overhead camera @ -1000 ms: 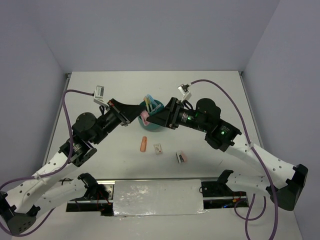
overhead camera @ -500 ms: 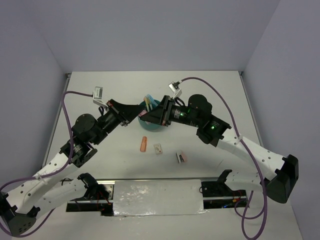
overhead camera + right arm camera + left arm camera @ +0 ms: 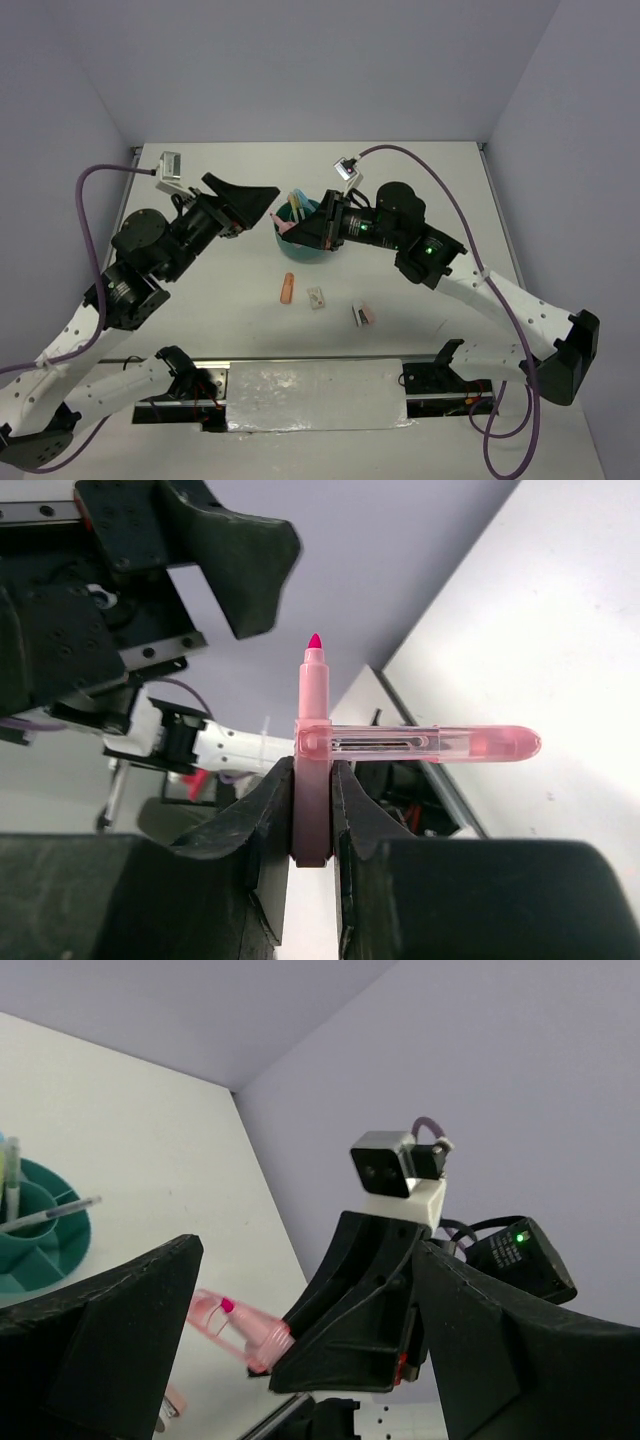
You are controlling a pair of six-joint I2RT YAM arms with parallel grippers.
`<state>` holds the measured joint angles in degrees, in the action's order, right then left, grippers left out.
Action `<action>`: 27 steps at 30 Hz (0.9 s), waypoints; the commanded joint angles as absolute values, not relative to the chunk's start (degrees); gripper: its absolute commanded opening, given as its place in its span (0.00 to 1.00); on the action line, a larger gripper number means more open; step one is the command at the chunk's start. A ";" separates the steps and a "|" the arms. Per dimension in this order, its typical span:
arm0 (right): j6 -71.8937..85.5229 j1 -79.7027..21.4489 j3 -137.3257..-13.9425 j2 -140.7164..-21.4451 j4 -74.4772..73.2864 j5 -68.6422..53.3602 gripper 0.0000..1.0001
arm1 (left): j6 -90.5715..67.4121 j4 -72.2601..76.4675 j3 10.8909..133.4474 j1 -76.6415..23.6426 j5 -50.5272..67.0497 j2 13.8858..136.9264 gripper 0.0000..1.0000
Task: Sort the stationery into containers
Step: Close the pen cap on the pen.
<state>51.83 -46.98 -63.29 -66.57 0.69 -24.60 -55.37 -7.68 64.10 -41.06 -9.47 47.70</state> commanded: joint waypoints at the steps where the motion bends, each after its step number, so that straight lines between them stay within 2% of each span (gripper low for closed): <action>1: 45.45 -46.41 -68.28 -65.48 -2.89 -25.05 0.00 | -54.39 -11.70 62.25 -41.13 -12.05 45.10 0.99; 4: 43.25 -46.06 -72.06 -66.97 -8.51 -23.65 0.00 | -57.12 -4.32 56.19 -41.22 -6.34 42.02 0.99; 9: 40.96 -45.70 -76.02 -68.99 -11.87 -22.32 0.00 | -66.85 -1.78 50.56 -41.22 -0.46 41.40 0.99; 12: 41.04 -45.62 -75.94 -69.78 -10.20 -23.64 0.00 | -71.09 9.55 46.34 -41.22 2.19 40.70 0.99; 14: 41.31 -45.70 -75.85 -70.13 -8.28 -25.39 0.00 | -71.37 14.48 45.44 -41.31 2.55 40.69 0.99; 21: 42.54 -45.70 -74.63 -70.23 -5.63 -27.95 0.00 | -70.93 18.11 45.26 -41.31 0.35 40.78 0.99; 27: 46.05 -45.97 -70.67 -69.00 6.14 -35.59 0.00 | -72.86 17.14 44.30 -41.31 -2.64 41.31 0.99</action>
<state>43.92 -45.69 -71.99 -70.89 -3.51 -30.13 -71.22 12.97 44.34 -41.12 -1.06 41.41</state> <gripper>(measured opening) 0.242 0.993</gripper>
